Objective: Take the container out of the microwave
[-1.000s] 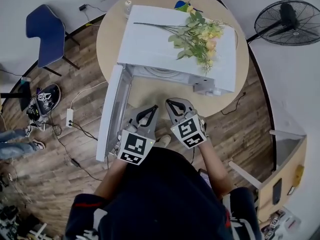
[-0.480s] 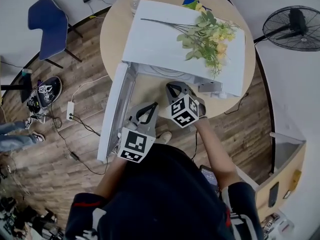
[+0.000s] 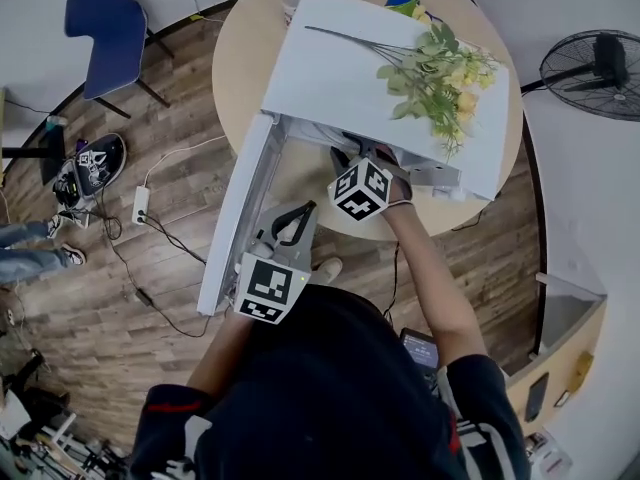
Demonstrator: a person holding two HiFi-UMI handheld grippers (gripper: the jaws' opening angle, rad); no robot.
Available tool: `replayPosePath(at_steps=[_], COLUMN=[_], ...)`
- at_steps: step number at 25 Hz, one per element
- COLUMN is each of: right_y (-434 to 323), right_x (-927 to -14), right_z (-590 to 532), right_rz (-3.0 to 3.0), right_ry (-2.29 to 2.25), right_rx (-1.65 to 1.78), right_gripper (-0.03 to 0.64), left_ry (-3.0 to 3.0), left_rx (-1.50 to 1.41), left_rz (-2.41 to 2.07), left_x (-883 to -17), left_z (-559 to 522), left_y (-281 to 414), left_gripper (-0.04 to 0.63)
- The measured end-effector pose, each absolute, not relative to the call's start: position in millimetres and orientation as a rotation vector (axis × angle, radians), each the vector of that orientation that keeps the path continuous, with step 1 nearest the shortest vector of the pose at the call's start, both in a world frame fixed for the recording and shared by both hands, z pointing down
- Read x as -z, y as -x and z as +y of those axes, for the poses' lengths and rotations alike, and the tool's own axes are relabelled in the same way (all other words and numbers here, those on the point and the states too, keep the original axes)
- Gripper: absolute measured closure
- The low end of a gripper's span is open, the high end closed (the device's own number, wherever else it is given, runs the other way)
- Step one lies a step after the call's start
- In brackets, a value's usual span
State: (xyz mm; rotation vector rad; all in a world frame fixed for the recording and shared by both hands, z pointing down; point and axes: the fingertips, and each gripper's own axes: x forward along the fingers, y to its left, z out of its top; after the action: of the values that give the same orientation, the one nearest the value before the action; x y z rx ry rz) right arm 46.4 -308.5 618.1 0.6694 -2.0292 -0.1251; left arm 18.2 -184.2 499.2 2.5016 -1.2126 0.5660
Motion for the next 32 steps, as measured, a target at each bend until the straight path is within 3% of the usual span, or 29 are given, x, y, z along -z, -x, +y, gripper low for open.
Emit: replayPosePath(at_steps=[5, 10, 25, 32], right_y=[-41.1, -37.7, -38.3, -39.0], right_x=[-624.9, -639.6, -650.1, -645.9], right_z=[-325.1, -335.7, -333.2, -327.8], right_rz=[-1.979, -1.921, -1.882, -1.893], right_ry=[-0.653, -0.599, -0.548, -0.563], right_rx=[0.207, 0.265, 0.262, 0.249], right_gripper=[0.406, 0.364, 0.366, 0.429], left_ry=[-2.479, -2.466, -2.466, -2.466], left_rx=[-0.572, -0.572, -0.562, -0.555], left_rz=[-1.226, -1.23, -1.207, -1.204], left_x=[-501.6, -503.9, -505.6, -504.7], left_z=[-182.1, -181.3, -180.5, -181.9], left_y=[-9.0, -4.8, -6.3, -6.5], left_gripper=[0.581, 0.581, 0.581, 0.581])
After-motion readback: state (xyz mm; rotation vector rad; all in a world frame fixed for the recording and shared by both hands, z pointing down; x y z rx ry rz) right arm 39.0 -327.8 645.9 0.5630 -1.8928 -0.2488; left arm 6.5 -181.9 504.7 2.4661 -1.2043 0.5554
